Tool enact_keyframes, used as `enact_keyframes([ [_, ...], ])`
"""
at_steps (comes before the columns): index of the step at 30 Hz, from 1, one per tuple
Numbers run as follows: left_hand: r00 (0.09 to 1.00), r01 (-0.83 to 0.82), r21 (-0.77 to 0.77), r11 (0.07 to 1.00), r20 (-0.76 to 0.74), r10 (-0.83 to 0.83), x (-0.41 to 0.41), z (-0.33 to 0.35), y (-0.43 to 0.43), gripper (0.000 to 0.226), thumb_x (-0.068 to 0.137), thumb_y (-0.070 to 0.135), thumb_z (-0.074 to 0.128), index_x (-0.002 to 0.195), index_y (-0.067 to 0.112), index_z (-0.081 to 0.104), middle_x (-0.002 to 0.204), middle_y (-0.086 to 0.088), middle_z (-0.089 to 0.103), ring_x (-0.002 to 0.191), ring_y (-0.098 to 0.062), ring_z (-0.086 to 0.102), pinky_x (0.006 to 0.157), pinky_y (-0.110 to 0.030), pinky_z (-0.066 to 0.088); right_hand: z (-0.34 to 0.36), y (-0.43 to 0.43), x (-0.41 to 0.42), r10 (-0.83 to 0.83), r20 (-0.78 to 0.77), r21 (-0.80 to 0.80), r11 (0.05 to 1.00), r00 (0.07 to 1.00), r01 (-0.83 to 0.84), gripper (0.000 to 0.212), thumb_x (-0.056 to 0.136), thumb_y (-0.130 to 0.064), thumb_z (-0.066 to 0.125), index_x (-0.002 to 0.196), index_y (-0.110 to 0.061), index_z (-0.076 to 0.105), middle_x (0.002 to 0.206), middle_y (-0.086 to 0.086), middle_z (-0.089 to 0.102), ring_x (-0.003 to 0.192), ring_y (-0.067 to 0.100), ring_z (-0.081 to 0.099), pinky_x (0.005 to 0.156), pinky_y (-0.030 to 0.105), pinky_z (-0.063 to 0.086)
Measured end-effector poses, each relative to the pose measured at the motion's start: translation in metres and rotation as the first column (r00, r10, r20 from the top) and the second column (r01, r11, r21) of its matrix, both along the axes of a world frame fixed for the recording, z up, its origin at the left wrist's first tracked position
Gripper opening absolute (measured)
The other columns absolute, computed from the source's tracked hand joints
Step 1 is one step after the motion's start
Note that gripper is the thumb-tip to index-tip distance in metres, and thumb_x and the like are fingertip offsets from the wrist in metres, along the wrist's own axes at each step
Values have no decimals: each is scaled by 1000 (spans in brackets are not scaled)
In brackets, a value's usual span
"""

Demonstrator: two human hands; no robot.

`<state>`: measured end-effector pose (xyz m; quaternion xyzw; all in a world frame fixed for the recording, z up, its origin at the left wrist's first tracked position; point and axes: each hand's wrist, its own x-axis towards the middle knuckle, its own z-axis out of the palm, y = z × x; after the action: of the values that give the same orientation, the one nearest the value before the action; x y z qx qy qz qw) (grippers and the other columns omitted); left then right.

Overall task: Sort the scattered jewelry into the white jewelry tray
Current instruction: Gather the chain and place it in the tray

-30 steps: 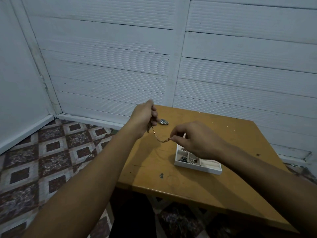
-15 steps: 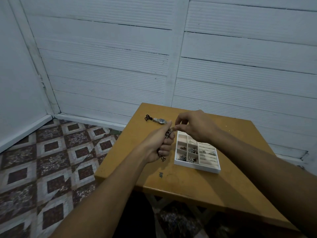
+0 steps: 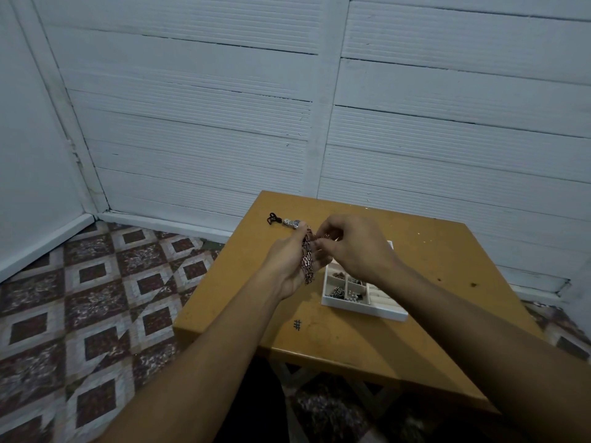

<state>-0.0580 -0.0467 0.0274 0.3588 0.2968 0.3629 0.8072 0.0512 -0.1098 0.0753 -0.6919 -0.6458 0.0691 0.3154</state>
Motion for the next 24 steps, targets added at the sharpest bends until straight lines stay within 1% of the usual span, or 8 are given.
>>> enact_keyframes([
  [3, 994, -72, -57, 996, 75, 76, 2, 2, 1, 39, 103, 33, 41, 108, -2, 59, 82, -14, 69, 66, -20, 70, 56, -27, 57, -14, -5, -6, 3, -92, 2, 1000, 996, -3, 8, 85, -15, 69, 84, -23, 70, 71, -11, 66, 56, -6, 57, 51, 7, 37],
  [6, 994, -98, -47, 994, 48, 100, 1, 3, 5, 35, 103, 35, 41, 95, 5, 57, 76, -9, 64, 61, -18, 65, 57, -29, 58, -20, -10, -7, -4, -71, 7, 1000, 997, 4, 6, 83, -17, 70, 84, -22, 73, 74, -10, 68, 66, 0, 59, 62, 19, 45],
  [9, 996, -89, -20, 996, -17, 89, -4, 5, 10, 36, 103, 37, 40, 84, 10, 56, 64, -1, 54, 55, -15, 56, 51, -26, 52, -12, -13, 2, -32, -68, 40, 999, 997, 35, 3, 83, -18, 70, 83, -20, 72, 75, -9, 67, 67, -1, 57, 57, 8, 39],
  [11, 997, -24, 15, 1000, -74, 25, -9, 6, 14, 36, 102, 39, 41, 79, 14, 53, 56, 3, 44, 48, -11, 43, 44, -21, 38, -2, -13, 10, -61, -62, 79, 995, 996, 66, 4, 84, -17, 70, 85, -20, 72, 75, -10, 65, 67, -4, 55, 57, 4, 38],
  [14, 977, 146, 41, 988, -160, -138, -12, 8, 17, 39, 101, 45, 40, 76, 17, 50, 52, 6, 34, 41, -8, 29, 40, -20, 22, 11, -7, 25, -85, -138, 29, 995, 987, 90, 8, 84, -17, 70, 91, -20, 71, 78, -10, 66, 71, -1, 58, 60, 8, 40],
  [17, 939, 293, 37, 955, -201, -280, -12, 12, 15, 49, 99, 54, 35, 72, 16, 49, 52, 6, 28, 39, -7, 23, 38, -20, 16, 16, 1, 38, -40, -292, -106, 994, 955, 10, 23, 85, -18, 71, 107, -17, 69, 96, -3, 69, 88, 11, 65, 73, 21, 49],
  [20, 887, 415, 48, 909, -245, -392, -12, 15, 14, 59, 96, 64, 27, 71, 15, 49, 51, 7, 27, 38, -6, 20, 39, -20, 12, 15, 7, 43, 9, -379, -214, 972, 925, -97, 39, 83, -19, 74, 121, -13, 64, 111, 1, 68, 102, 13, 64, 88, 31, 54],
  [24, 822, 504, 64, 861, -341, -456, -14, 18, 16, 67, 90, 74, 22, 71, 15, 48, 51, 6, 27, 38, -7, 18, 41, -21, 10, 14, 8, 42, 66, -438, -263, 944, 897, -198, 35, 84, -20, 72, 117, -13, 66, 114, 0, 68, 106, 11, 63, 92, 31, 53],
])
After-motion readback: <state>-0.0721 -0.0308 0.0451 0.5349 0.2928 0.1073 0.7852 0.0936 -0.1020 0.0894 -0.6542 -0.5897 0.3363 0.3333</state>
